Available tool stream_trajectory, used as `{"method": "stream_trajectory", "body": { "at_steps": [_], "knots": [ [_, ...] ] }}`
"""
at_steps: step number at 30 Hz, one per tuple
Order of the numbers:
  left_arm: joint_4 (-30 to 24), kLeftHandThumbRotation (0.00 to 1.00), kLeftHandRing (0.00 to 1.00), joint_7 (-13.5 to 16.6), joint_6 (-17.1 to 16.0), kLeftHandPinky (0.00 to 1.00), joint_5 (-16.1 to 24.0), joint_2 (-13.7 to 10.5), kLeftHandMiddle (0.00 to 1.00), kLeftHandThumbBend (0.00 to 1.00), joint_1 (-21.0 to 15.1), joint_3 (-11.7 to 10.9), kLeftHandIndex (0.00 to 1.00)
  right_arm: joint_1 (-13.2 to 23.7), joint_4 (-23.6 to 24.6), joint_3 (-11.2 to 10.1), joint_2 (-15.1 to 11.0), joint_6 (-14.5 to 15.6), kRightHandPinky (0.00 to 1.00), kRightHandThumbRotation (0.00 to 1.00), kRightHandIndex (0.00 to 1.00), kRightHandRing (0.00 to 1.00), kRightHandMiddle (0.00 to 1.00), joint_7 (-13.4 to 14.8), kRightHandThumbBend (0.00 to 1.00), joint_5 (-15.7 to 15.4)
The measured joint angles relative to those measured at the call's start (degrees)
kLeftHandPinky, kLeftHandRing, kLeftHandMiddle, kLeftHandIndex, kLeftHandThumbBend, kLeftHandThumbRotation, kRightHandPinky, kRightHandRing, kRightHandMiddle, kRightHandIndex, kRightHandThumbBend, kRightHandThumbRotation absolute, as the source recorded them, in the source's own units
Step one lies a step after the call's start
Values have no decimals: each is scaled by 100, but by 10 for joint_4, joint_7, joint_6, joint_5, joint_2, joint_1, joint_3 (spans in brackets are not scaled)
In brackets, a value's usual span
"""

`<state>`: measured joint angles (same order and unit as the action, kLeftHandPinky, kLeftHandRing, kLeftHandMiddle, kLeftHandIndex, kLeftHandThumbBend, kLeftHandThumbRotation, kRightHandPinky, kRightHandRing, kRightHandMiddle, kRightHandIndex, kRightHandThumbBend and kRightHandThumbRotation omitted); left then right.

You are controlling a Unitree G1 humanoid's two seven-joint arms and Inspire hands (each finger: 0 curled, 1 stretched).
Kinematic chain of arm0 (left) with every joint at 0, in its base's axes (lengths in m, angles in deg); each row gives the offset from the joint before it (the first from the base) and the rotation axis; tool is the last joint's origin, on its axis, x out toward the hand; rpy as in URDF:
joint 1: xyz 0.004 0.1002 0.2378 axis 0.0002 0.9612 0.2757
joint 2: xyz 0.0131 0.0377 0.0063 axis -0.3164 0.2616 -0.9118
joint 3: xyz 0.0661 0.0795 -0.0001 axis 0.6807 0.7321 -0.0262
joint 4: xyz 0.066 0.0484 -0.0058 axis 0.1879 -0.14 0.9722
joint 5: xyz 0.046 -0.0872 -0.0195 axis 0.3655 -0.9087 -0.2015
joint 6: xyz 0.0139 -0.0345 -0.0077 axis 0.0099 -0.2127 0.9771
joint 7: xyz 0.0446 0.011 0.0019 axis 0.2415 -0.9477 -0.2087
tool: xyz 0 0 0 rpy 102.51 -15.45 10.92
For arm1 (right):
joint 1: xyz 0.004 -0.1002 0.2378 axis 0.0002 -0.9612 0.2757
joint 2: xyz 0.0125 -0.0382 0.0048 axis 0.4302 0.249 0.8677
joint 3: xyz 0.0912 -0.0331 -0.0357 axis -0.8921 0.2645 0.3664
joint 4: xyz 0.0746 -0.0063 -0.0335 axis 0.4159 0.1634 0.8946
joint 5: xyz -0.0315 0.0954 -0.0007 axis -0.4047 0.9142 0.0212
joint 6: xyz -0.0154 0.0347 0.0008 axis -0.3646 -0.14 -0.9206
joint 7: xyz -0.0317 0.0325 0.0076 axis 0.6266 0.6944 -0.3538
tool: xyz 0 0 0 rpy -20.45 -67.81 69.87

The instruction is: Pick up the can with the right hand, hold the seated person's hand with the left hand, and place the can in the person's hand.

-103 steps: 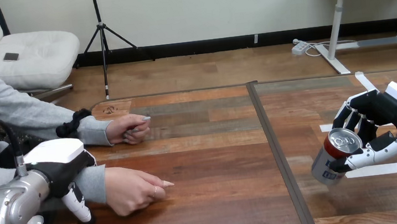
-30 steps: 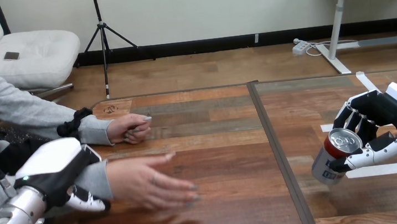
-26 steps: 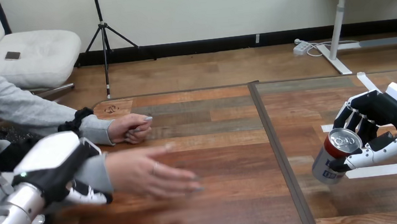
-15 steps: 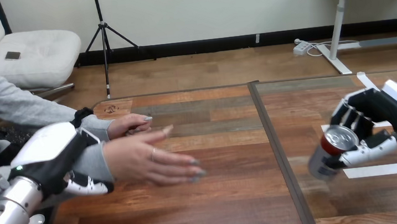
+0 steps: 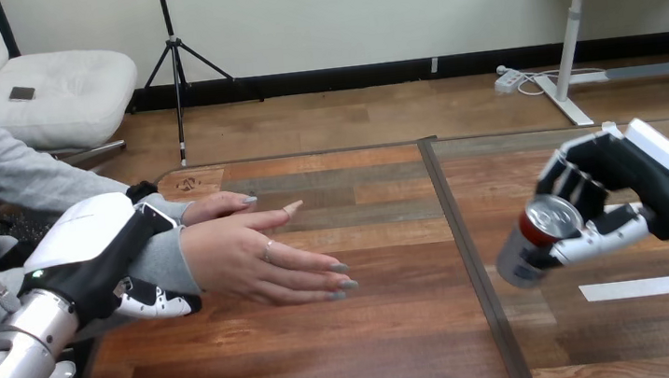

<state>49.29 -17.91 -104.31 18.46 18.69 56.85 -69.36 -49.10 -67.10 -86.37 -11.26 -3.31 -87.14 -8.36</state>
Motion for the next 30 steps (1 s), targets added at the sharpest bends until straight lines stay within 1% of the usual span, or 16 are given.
{"method": "stream_trajectory", "body": {
  "at_steps": [12, 17, 30],
  "knots": [
    [-2, 0, 15, 1, -2, 10, -1, 6, 21, 60, 1, -2, 24, 22, 0, 14, 13, 5, 30, 0, 42, 34, 39, 1, 81, -12],
    [-2, 0, 15, 1, -5, 10, -2, 9, 20, 59, 1, -6, 24, 28, 0, 16, 24, 11, 31, 0, 42, 34, 39, 5, 81, -17],
    [-5, 0, 15, 0, -6, 11, -4, 16, 22, 58, 1, -8, 24, 52, -10, 25, 48, 12, 31, 0, 42, 34, 39, 7, 80, -18]
  ]
}}
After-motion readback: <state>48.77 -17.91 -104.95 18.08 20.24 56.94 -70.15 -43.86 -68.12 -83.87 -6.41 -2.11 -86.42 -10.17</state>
